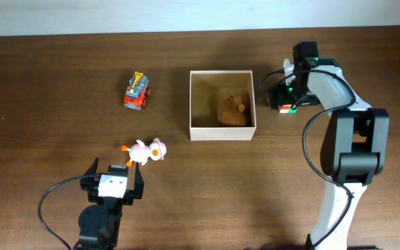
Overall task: Pack container
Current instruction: 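Lower the right gripper over the 2x2 colorful cube and grasp it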
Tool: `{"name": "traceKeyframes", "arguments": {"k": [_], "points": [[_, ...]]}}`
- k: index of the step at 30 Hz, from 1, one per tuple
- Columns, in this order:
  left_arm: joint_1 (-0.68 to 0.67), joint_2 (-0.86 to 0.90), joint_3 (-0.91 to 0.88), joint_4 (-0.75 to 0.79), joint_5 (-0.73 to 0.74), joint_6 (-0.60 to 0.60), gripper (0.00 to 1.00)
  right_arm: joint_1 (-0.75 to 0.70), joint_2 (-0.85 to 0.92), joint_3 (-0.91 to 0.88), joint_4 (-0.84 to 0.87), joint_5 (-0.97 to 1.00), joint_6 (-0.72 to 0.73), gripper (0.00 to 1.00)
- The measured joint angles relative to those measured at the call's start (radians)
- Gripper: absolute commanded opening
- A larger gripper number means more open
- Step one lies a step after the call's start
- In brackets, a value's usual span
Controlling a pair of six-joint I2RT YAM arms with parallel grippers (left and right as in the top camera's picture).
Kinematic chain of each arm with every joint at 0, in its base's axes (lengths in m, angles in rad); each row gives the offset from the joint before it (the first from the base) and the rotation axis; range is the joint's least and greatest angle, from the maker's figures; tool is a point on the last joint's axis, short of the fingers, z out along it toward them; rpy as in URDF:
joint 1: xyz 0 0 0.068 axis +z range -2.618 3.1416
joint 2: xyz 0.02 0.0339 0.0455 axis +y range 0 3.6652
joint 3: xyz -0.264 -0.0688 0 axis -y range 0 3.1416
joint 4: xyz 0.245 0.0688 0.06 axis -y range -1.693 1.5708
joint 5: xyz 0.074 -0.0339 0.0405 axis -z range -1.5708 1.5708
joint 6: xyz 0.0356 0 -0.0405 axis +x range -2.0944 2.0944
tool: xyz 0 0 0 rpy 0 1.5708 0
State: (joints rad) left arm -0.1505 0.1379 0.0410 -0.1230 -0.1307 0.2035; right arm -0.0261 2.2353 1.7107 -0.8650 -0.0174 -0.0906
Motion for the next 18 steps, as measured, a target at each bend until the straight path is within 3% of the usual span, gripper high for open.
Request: {"name": "traceKeyframes", "arguments": {"k": [11,18], "points": [[0.0,0.0,0.0,0.0,0.0,0.0,0.99,0.0,0.014,-0.001,0.0,0.0,0.0,1.0],[0.0,0.0,0.0,0.0,0.0,0.0,0.99,0.0,0.016,-0.001,-0.002,-0.003,-0.001,0.87]]}}
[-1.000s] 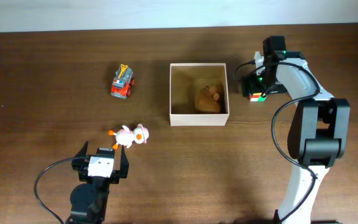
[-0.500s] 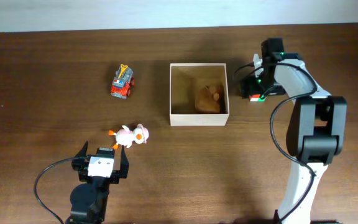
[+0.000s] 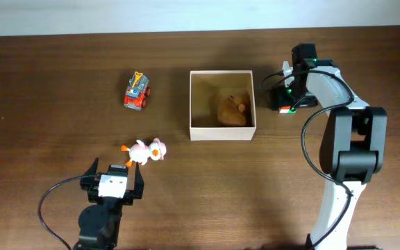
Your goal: Pack container
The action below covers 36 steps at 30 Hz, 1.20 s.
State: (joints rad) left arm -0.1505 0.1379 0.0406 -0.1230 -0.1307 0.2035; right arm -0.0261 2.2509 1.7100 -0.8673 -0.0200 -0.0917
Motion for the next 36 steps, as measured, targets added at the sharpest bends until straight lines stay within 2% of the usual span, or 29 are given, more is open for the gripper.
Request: {"name": "traceKeyframes", "arguments": {"k": [3,8,12,16,36], "points": [[0.0,0.0,0.0,0.0,0.0,0.0,0.99,0.0,0.0,0.0,-0.006,0.0,0.001,0.87],[0.0,0.0,0.0,0.0,0.0,0.0,0.99,0.0,0.001,0.011,-0.023,0.0,0.0,0.72],[0.0,0.0,0.0,0.0,0.0,0.0,0.99,0.0,0.002,0.027,-0.026,0.0,-0.001,0.7],[0.0,0.0,0.0,0.0,0.0,0.0,0.99,0.0,0.002,0.027,-0.026,0.0,-0.003,0.61],[0.0,0.0,0.0,0.0,0.0,0.0,0.99,0.0,0.005,0.027,-0.017,0.0,-0.002,0.6]]}}
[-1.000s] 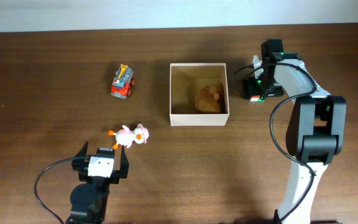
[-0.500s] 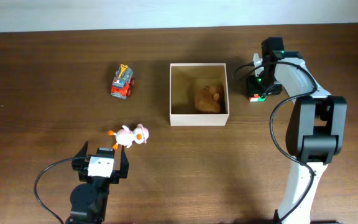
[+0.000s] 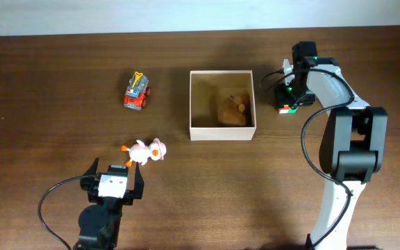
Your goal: Pack container
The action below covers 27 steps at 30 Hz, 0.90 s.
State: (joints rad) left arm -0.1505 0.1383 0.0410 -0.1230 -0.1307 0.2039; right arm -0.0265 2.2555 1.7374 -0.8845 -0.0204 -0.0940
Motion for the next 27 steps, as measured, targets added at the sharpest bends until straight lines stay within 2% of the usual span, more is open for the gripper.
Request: {"name": "traceKeyframes", "arguments": {"k": [2,3,6,7,27], "points": [[0.0,0.0,0.0,0.0,0.0,0.0,0.99,0.0,0.0,0.0,0.0,0.0,0.0,0.61],[0.0,0.0,0.0,0.0,0.0,0.0,0.99,0.0,0.0,0.0,0.0,0.0,0.001,0.68],[0.0,0.0,0.0,0.0,0.0,0.0,0.99,0.0,0.0,0.0,0.0,0.0,-0.001,0.8],[0.0,0.0,0.0,0.0,0.0,0.0,0.99,0.0,0.0,0.0,0.0,-0.001,0.003,0.81],[0.0,0.0,0.0,0.0,0.0,0.0,0.99,0.0,0.003,0.0,0.003,0.0,0.015,0.8]]}}
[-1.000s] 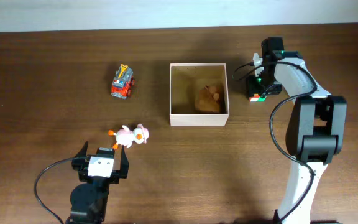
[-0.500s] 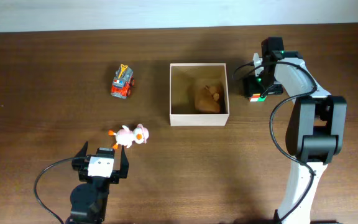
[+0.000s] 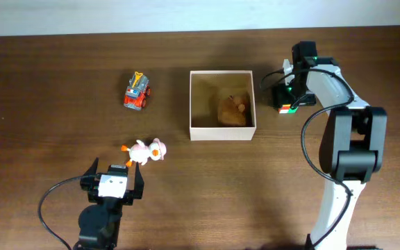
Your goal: Pack container
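Note:
An open cardboard box [image 3: 222,133] stands at the table's middle with a brown plush toy [image 3: 232,110] inside, against its right wall. A red toy fire truck [image 3: 137,91] lies to the box's left. A pink and white duck toy [image 3: 145,151] lies nearer the front. My right gripper [image 3: 280,90] is low beside the box's right wall, over a small red, white and green object [image 3: 286,107]; its fingers are hidden under the wrist. My left gripper [image 3: 114,169] rests at the front left, just short of the duck, fingers spread and empty.
The right arm's base [image 3: 349,167] and its cable stand at the right side of the dark wooden table [image 3: 47,104]. A pale wall runs along the table's far edge.
My right gripper has stayed beside the box's right wall over the small coloured object, shifting only by a few pixels between moments. The brown toy has lain in the box, and the truck, the duck and the left arm have kept their places.

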Tool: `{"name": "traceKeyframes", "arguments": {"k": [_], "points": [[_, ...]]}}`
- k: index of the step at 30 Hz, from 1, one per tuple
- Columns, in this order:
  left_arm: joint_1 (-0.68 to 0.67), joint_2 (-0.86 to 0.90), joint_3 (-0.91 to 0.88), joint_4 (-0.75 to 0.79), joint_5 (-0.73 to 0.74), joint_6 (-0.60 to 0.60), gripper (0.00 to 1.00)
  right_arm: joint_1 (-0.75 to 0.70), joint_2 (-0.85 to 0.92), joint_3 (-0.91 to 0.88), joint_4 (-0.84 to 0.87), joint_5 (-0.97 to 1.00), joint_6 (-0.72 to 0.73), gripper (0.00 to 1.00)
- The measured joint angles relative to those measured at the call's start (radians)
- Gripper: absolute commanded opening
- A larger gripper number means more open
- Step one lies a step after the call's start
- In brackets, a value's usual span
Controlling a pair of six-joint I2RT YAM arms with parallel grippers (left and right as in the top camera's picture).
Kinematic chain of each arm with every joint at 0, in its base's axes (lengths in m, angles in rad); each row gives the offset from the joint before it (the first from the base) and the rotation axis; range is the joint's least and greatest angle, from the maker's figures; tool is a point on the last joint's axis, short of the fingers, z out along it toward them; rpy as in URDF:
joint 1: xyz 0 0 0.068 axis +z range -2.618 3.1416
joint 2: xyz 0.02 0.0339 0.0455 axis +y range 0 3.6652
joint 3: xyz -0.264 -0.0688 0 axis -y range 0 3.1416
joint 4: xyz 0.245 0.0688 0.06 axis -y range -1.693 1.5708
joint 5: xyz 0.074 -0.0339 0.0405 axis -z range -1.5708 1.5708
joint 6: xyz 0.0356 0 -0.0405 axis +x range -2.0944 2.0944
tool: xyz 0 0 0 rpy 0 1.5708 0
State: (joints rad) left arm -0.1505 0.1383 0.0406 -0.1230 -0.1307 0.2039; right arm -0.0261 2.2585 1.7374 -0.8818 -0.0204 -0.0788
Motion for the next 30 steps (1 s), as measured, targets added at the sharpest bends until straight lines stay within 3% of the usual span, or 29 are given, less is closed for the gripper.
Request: {"name": "traceKeyframes", "arguments": {"k": [8,13,30], "points": [[0.0,0.0,0.0,0.0,0.0,0.0,0.99,0.0,0.003,0.0,-0.003,-0.002,0.002,0.75],[0.0,0.0,0.0,0.0,0.0,0.0,0.99,0.0,0.004,0.0,-0.004,-0.005,0.0,0.79],[0.0,0.0,0.0,0.0,0.0,0.0,0.99,0.0,0.003,0.0,-0.01,-0.007,0.001,0.78]]}}
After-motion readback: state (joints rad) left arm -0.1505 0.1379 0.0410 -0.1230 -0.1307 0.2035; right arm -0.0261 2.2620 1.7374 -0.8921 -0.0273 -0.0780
